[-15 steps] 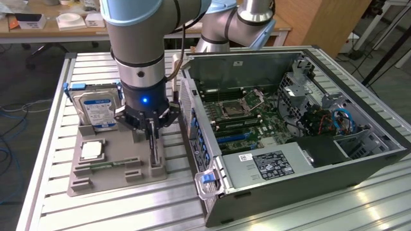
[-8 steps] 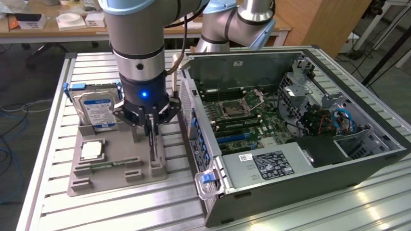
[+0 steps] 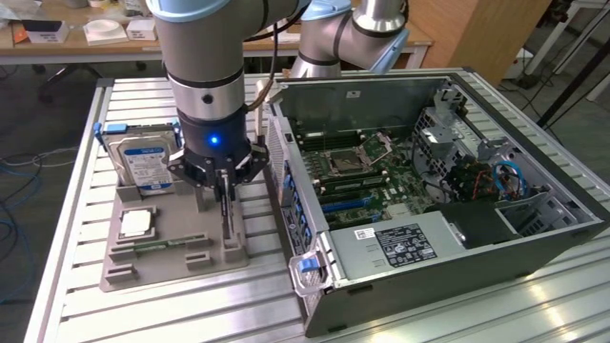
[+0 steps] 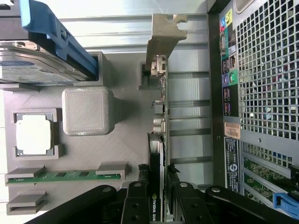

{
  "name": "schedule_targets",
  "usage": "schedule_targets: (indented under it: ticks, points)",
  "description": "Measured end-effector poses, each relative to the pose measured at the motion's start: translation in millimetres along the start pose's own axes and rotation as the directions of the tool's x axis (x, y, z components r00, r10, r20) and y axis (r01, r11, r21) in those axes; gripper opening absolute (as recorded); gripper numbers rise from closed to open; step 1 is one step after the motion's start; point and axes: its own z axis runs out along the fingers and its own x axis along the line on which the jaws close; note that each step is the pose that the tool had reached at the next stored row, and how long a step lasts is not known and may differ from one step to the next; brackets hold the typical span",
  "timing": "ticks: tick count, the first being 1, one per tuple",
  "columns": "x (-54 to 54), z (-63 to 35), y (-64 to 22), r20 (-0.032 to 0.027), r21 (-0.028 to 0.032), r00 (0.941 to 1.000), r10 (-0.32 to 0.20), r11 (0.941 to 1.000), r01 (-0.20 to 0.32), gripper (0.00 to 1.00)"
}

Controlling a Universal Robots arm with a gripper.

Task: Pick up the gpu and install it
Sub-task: 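Pick up the gpu and move the gpu toward the slot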

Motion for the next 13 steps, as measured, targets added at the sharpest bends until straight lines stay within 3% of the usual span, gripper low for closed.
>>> schedule_targets:
  ticks: [6, 13]
  points:
    - [-0.1, -2.9, 0.1, 0.0, 0.0001, 1.0, 0.0, 1.0, 0.0, 0.26]
    - [-0.3, -12.9, 0.6, 0.0, 0.0, 1.0, 0.0, 1.0, 0.0, 0.26]
